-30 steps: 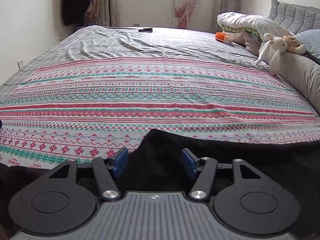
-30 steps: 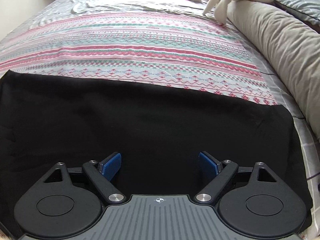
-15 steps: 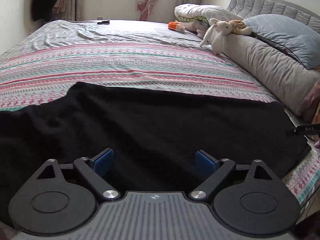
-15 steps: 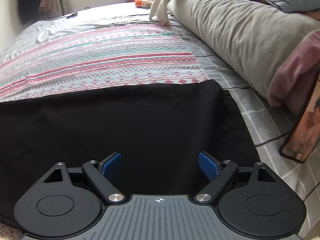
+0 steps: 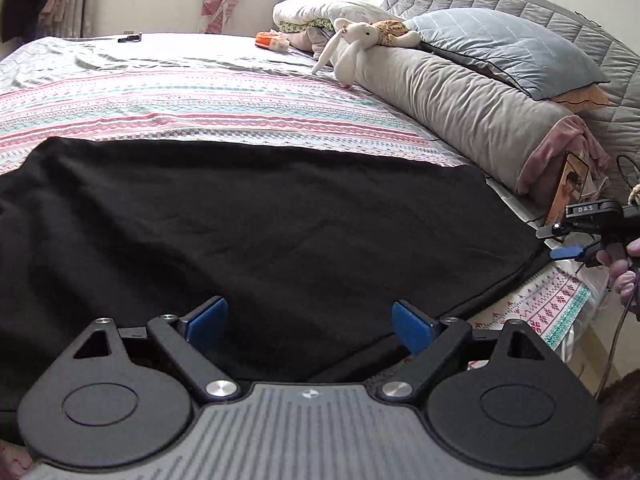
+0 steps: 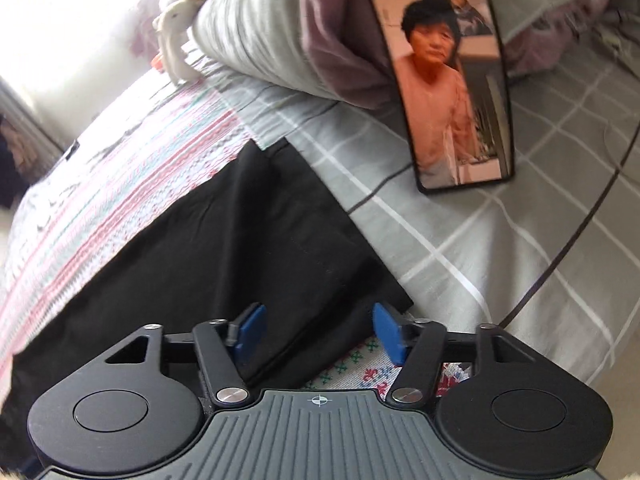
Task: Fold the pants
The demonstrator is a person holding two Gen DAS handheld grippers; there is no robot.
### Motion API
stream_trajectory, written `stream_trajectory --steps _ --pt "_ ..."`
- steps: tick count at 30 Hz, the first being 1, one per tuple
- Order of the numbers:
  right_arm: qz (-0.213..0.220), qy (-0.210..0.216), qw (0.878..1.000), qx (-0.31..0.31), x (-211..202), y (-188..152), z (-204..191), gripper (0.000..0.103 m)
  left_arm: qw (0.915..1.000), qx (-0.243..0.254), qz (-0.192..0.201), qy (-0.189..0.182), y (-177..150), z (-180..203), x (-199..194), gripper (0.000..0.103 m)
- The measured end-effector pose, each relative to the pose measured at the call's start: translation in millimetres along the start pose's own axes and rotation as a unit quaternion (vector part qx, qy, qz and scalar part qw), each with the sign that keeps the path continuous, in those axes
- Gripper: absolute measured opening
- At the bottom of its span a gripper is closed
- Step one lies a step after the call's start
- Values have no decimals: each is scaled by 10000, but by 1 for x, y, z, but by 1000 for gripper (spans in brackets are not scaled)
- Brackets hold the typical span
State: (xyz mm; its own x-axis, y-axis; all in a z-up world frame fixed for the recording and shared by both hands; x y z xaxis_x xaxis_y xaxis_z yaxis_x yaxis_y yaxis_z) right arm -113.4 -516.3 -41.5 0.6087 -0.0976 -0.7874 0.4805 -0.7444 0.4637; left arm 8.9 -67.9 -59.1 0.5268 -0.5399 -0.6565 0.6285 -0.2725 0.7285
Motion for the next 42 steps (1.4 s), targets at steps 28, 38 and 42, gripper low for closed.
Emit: stream_trajectory --steps 28,38,42 --pt "637 -1730 9759 -1169 10 -20 -35 4 9995 162 -257 -41 -13 5 3 103" --pt "892 -2009 9610 -1679 2 -23 -59 34 9993 180 -260 176 -10 4 -2 103" --pt "1283 -1557 9589 -1994 -12 -27 -84 75 9987 34 -196 467 -8 -9 -14 103"
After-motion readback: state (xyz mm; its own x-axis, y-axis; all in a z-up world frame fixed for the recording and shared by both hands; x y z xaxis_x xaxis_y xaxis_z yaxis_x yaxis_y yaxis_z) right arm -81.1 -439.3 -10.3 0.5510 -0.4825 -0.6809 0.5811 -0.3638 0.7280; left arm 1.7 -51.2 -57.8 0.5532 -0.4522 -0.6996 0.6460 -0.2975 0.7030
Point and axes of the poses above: each gripper's, at about its wrist camera, not at the fingertips, and x roughly the way its jaws point, z to its right, y to its top, the point moved 2 cm from there along x, roughly the way its jaws point, and after that the axes turned 3 degrees about x, right-handed, at the moved point
